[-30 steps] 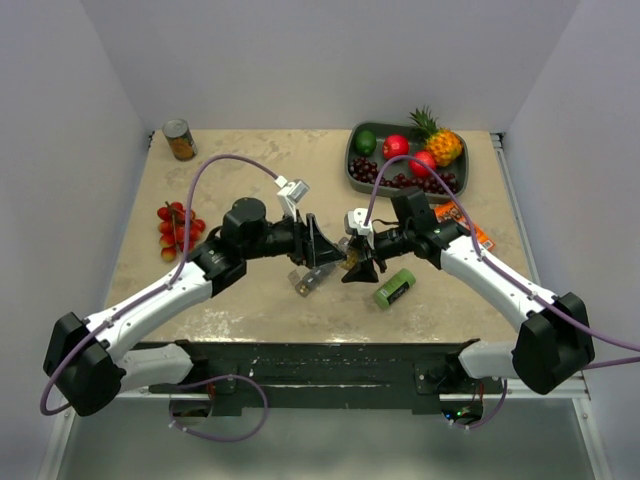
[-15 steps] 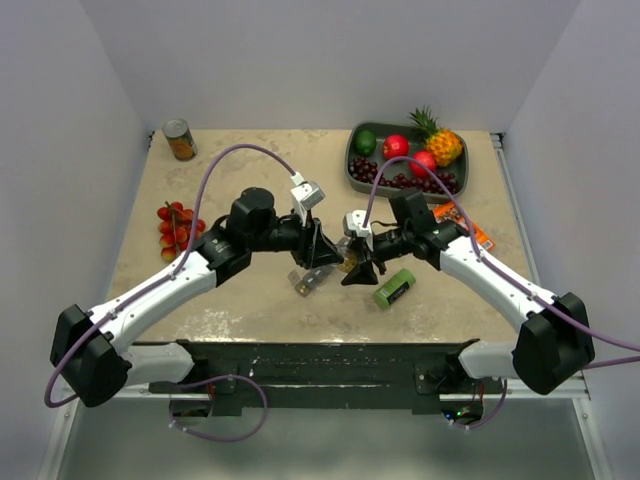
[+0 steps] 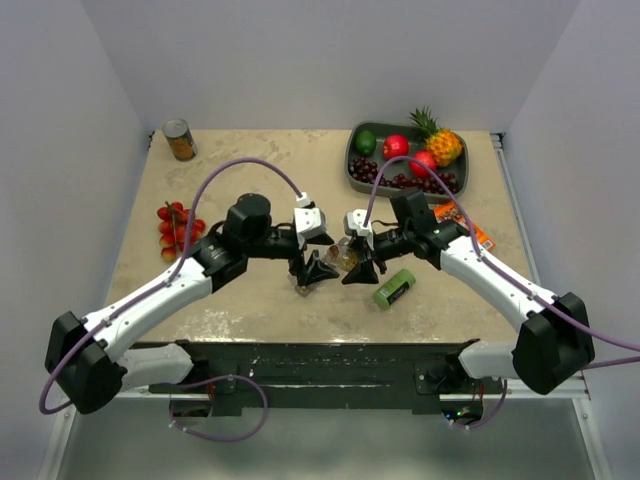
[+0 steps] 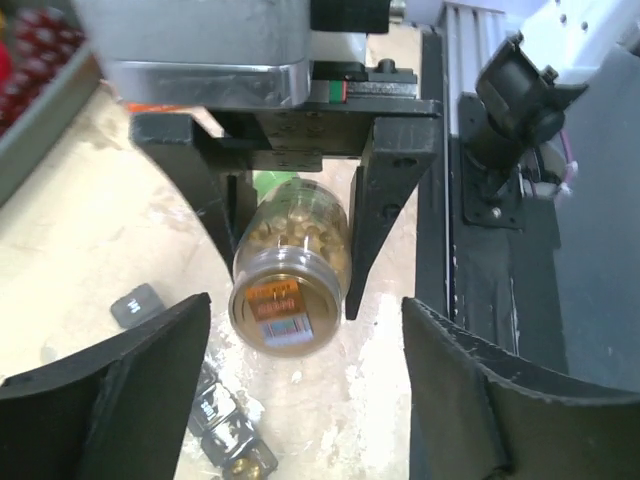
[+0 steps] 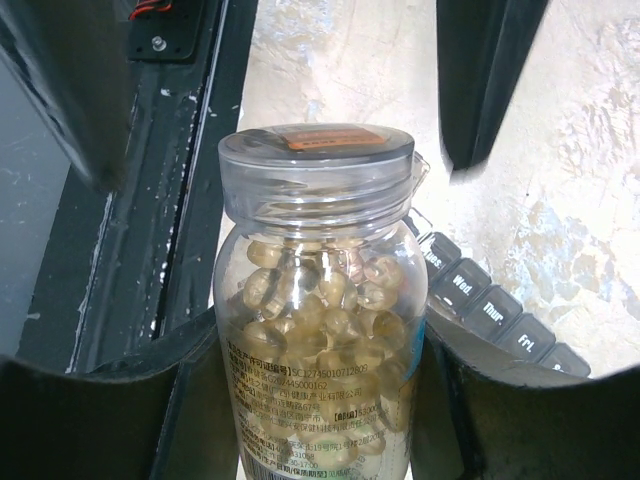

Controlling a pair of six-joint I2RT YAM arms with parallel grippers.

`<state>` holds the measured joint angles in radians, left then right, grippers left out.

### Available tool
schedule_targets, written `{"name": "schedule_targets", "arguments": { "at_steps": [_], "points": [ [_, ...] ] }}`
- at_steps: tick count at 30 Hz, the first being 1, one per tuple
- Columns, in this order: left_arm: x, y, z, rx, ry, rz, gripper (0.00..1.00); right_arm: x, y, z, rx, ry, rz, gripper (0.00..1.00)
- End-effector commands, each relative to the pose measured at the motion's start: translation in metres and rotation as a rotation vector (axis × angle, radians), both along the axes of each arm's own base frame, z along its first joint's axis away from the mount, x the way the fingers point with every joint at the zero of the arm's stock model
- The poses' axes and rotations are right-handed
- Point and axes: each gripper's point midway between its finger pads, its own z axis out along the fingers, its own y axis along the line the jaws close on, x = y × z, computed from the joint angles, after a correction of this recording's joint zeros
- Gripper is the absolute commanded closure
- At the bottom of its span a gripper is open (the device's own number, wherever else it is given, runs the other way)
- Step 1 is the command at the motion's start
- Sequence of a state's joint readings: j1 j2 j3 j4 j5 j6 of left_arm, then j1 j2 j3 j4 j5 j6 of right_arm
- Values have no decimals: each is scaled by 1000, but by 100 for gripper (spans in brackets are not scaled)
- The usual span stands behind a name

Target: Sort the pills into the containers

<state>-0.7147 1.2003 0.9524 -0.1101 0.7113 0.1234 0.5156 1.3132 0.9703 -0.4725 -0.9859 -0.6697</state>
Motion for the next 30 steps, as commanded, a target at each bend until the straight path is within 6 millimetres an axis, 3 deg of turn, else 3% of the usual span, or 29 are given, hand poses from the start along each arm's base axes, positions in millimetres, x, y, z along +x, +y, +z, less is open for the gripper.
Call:
{"name": "schedule_targets", "arguments": {
  "at_steps": [1, 4, 7, 12, 13, 15, 21, 22, 25, 30],
  "points": [
    [15, 20, 67, -233, -65, 217, 13, 7, 5, 26, 62, -78, 9, 98],
    [15, 41, 77, -320, 92, 371, 1, 7, 6, 26, 63, -79, 12, 98],
    [10, 54, 77, -371, 254, 478, 1, 7, 6, 26, 62, -78, 12, 98],
    [2, 46, 55, -371, 566, 520, 1, 8, 6, 24, 59, -75, 9, 98],
    [6, 45, 35, -317, 651, 574, 1, 8, 6, 24, 59, -75, 9, 98],
    [4, 38, 38, -312, 735, 571, 4, 8, 5, 24, 57, -74, 6, 98],
    [5, 16, 44, -286, 736, 600, 8, 9, 6, 23, 56, -75, 5, 98],
    [8, 13, 34, -248, 750, 620, 9, 8, 6, 23, 56, -74, 5, 98],
    [8, 4, 31, -238, 755, 599, 15, 9, 5, 23, 55, -75, 2, 98],
    [6, -6, 29, -222, 751, 570, 35, 9, 6, 23, 56, -74, 5, 98]
  ]
}}
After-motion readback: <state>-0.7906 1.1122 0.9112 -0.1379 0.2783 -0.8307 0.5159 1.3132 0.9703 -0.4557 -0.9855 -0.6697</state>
